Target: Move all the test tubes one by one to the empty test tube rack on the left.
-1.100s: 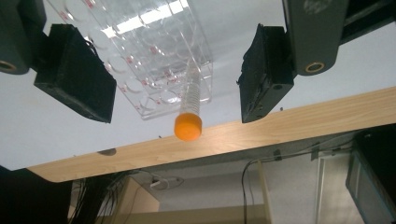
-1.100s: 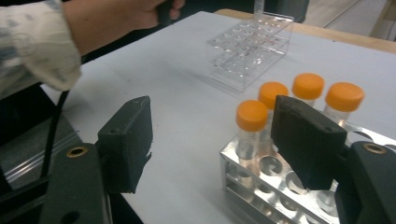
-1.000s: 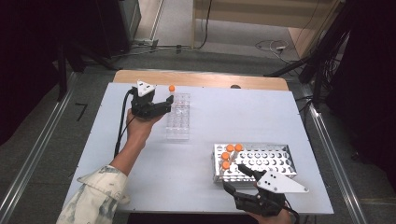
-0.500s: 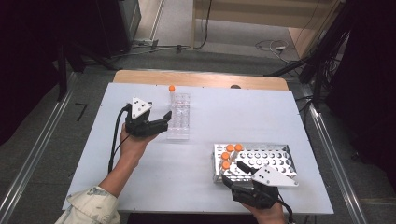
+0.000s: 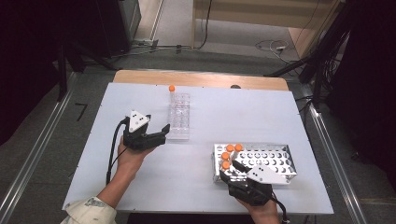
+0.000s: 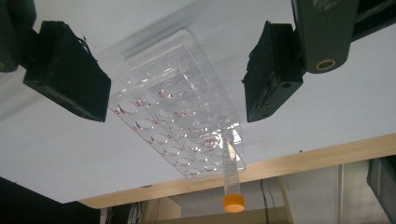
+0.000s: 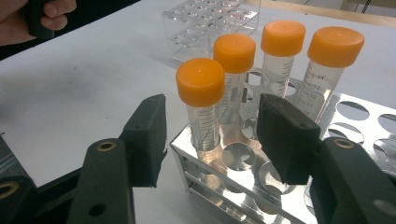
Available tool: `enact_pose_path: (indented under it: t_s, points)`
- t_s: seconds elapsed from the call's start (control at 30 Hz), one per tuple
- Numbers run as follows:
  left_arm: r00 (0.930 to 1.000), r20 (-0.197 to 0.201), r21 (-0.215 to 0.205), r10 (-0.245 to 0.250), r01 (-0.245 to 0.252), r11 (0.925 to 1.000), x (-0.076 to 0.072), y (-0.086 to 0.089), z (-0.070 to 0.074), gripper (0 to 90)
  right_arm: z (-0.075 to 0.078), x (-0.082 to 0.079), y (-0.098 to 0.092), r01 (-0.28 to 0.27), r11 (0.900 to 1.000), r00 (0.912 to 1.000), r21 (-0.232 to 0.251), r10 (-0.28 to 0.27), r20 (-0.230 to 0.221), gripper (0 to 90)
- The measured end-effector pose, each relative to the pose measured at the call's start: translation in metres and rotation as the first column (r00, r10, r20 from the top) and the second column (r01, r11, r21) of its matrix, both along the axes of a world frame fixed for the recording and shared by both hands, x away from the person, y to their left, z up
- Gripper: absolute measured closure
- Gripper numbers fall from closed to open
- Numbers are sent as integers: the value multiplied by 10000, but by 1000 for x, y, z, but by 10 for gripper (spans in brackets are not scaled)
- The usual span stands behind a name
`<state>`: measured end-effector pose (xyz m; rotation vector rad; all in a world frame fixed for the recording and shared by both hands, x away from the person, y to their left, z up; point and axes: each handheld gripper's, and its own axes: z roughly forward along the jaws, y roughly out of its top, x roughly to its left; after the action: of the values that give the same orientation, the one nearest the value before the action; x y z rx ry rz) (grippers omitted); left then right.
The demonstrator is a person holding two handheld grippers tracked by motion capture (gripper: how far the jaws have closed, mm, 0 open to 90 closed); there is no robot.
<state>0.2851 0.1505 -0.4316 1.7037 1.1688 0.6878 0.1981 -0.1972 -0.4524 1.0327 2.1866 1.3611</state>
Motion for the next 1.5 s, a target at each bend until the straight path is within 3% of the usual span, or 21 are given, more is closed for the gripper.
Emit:
enact_pose_path:
  t_s: [0.4, 0.73, 1.13, 1.5]
  points:
    - [9995, 10, 66, -316, 316, 9995, -8, -8, 0, 240, -5, 2, 3, 115, 9999, 9998, -51, -114, 130, 575]
    - [9991, 36, 19, -434, 434, 9991, -12, -8, 2, 240, -10, 2, 10, 25, 9991, 9997, -414, -15, 244, 710]
    - [9980, 85, -59, -634, 634, 9980, -15, -10, 4, 240, -1, 0, 9, -60, 9993, 9980, -356, 82, 620, 715]
    - [9949, 247, -153, -976, 980, 9951, -24, -14, 14, 239, 23, -8, 3, -148, 9999, 9926, 63, 139, 1209, 720]
